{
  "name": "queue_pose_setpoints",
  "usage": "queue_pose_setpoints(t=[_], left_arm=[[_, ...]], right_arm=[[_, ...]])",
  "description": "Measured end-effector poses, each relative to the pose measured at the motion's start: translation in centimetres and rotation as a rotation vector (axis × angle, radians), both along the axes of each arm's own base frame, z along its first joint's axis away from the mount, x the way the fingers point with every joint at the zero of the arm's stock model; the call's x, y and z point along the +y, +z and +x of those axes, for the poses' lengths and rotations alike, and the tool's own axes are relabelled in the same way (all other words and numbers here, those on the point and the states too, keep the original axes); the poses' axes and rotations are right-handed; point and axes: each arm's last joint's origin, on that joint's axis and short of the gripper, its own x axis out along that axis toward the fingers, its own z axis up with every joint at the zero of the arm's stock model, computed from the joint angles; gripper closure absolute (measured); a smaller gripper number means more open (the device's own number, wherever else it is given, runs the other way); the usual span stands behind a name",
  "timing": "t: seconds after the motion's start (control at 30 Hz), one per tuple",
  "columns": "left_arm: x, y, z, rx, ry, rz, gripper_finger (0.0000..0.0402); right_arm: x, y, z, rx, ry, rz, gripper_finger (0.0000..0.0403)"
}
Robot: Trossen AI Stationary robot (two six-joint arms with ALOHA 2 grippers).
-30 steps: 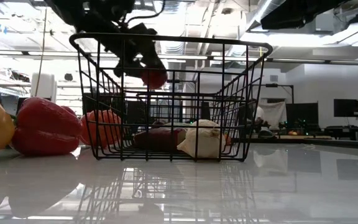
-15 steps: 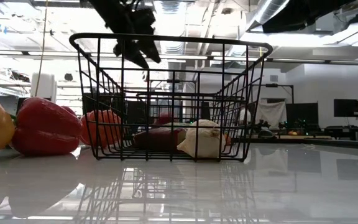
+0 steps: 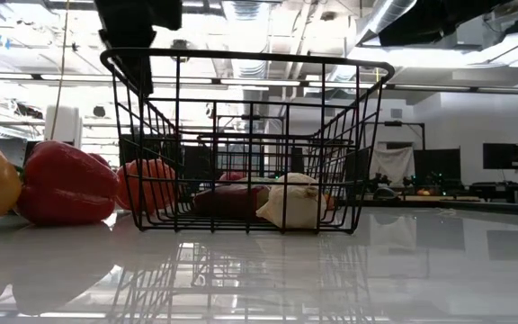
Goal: Sort produce into baskets
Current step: Put the orange pumpkin into the bottom wire basket
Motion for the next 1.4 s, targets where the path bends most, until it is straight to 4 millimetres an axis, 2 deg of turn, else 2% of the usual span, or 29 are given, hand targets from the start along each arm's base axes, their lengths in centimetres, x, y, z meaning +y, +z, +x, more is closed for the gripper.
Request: queue_pose_setpoints(t=[0.17, 0.37, 0.53, 0.7, 0.93, 1.23, 1.4], left_arm=[[-1.1, -1.4, -1.1, 0.026, 0.02, -0.023, 0.0042], [-2.0, -5.0, -2.0, 0.085, 0.019, -0.072, 0.0042], [-2.8, -7.9, -1.7, 0.032, -0.055, -0.128, 0.0042], [-3.6, -8.8, -1.6, -0.008, -0.134, -0.069, 0.0042], [-4.2, -9.8, -1.1, -0.114, -0.163, -0.075, 0.0042], [-4.0, -12.5, -1.4, -0.185, -0.21, -0.011, 0.0042], [-3.7, -13.1, -1.7, -0.206, -0.185, 0.05, 0.0042]], right_arm=[[0.0, 0.0, 0.0, -0.005, 0.0, 0.004, 0.0138], [0.0, 0.0, 0.0, -0.006, 0.004, 0.004, 0.0138], [0.0, 0.0, 0.0, -0.005, 0.004, 0.004, 0.0138], [0.0, 0.0, 0.0, -0.006, 0.004, 0.004, 0.0138], [0.0, 0.0, 0.0, -0.006, 0.004, 0.005, 0.0138], [0.0, 0.0, 0.0, -0.006, 0.004, 0.005, 0.0138], [0.0, 0.0, 0.0, -0.006, 0.004, 0.004, 0.0138]])
